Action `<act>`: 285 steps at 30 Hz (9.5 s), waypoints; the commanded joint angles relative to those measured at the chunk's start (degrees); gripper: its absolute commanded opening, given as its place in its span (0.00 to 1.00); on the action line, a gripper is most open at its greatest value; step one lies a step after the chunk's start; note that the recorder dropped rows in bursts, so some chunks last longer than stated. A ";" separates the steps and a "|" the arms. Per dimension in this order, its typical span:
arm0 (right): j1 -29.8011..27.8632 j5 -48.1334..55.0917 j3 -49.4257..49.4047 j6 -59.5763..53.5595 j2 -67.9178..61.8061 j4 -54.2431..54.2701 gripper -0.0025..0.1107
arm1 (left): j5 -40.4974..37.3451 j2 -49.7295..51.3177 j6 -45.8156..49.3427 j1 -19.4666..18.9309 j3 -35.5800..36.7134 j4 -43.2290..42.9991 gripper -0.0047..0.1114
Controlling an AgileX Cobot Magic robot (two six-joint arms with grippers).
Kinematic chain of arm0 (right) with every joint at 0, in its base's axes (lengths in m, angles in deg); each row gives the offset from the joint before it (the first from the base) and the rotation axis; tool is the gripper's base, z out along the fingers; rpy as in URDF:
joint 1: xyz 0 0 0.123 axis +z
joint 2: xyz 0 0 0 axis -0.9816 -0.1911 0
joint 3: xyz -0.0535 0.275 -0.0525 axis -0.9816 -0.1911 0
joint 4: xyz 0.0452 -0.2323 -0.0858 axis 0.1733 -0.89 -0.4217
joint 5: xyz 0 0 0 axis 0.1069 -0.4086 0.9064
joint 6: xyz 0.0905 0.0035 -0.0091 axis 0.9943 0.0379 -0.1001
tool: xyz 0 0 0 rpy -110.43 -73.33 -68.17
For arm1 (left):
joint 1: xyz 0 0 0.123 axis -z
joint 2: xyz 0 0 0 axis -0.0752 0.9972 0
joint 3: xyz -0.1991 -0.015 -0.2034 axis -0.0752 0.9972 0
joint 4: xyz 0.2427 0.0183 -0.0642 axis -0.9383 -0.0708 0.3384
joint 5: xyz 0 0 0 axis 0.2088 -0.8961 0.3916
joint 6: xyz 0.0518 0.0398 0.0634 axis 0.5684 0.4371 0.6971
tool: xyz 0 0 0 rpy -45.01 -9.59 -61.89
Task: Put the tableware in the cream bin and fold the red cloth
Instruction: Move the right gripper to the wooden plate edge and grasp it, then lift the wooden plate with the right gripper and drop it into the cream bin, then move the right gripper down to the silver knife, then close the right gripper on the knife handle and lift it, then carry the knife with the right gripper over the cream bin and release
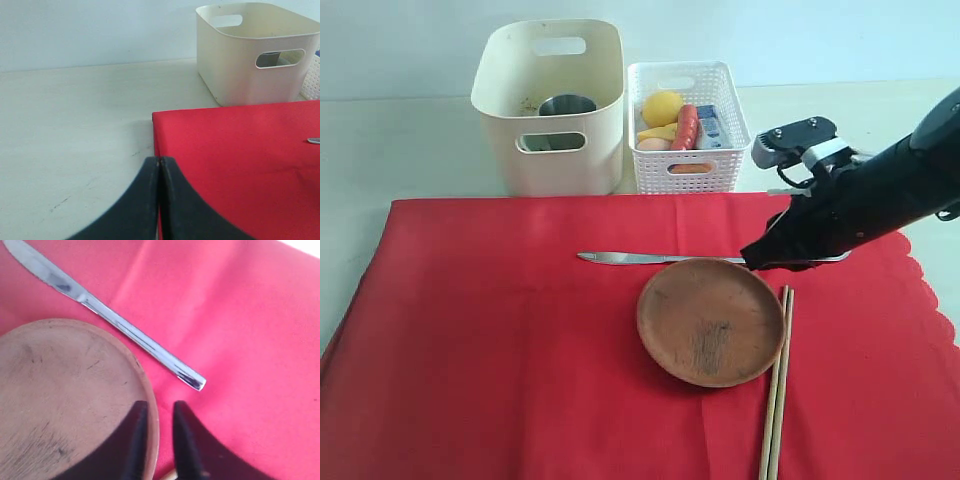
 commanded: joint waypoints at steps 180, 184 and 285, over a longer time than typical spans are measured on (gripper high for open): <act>9.84 -2.74 6.10 -39.62 -7.73 29.50 0.43 | 0.46 -0.33 0.07 -0.12 -0.04 0.31 0.06; 9.84 -4.55 6.79 -36.19 -8.88 24.51 0.46 | 0.46 -0.33 0.07 -0.12 -0.04 0.31 0.06; 9.84 9.06 25.17 -46.86 -6.89 49.33 0.02 | 0.46 -0.33 0.07 -0.12 -0.04 0.31 0.06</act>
